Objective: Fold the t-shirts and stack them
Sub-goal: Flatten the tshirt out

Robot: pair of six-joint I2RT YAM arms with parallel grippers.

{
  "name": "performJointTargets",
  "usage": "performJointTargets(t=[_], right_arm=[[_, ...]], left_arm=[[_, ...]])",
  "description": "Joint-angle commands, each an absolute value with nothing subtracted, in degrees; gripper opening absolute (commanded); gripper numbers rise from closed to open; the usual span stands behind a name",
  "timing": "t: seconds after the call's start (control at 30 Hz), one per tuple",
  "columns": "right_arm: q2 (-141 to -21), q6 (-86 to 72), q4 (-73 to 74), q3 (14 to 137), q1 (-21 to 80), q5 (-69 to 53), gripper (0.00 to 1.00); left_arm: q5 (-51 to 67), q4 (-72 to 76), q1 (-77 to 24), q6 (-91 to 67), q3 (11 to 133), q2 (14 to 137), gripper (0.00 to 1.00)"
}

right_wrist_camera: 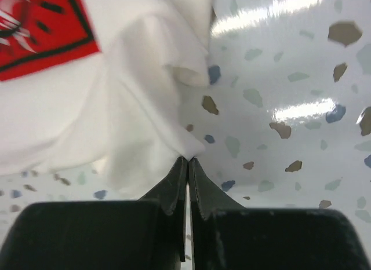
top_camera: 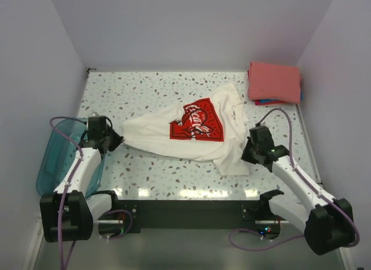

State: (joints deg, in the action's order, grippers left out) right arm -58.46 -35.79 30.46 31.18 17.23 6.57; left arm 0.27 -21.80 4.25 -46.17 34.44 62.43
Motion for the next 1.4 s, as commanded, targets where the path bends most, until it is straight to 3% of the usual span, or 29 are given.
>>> performJointTargets(t=[0.0, 0.3, 0.57, 0.83, 1.13, 1.3, 1.37], right_arm=[[-50.0, -34.7, 37.2, 42.4, 17.4, 9.2, 0.00], [-46.1, -30.7, 52.4, 83.3, 17.3, 15.0, 0.00], [-52.8, -27.4, 55.2, 108.7, 17.3, 14.0, 0.00], [-67.6, -20.8, 47.6, 120.7, 17.3, 14.4, 0.00], [-94.2, -17.3, 32.0, 131.2, 16.8, 0.1, 0.00], [-114.4, -17.5, 30.0, 156.5, 15.6, -1.6, 0.00], [-114.2, -18.1, 24.9, 155.8, 15.3, -0.2, 0.00]], left_arm=[[1.9, -23.0, 4.7, -42.1, 41.3, 59.0, 0.00], [0.2, -37.2, 4.8, -36.4, 62.6, 46.9, 0.00], [3.5, -43.2, 4.7, -37.0, 86.9, 47.5, 0.00], [9.7, -35.2, 4.7, -42.2, 90.8, 57.7, 0.00], [15.5, -11.6, 4.7, -46.8, 88.1, 78.7, 0.00], [18.1, -8.7, 4.8, -46.8, 111.7, 99.5, 0.00], [19.4, -10.1, 4.8, -47.5, 125.9, 104.8, 0.00]])
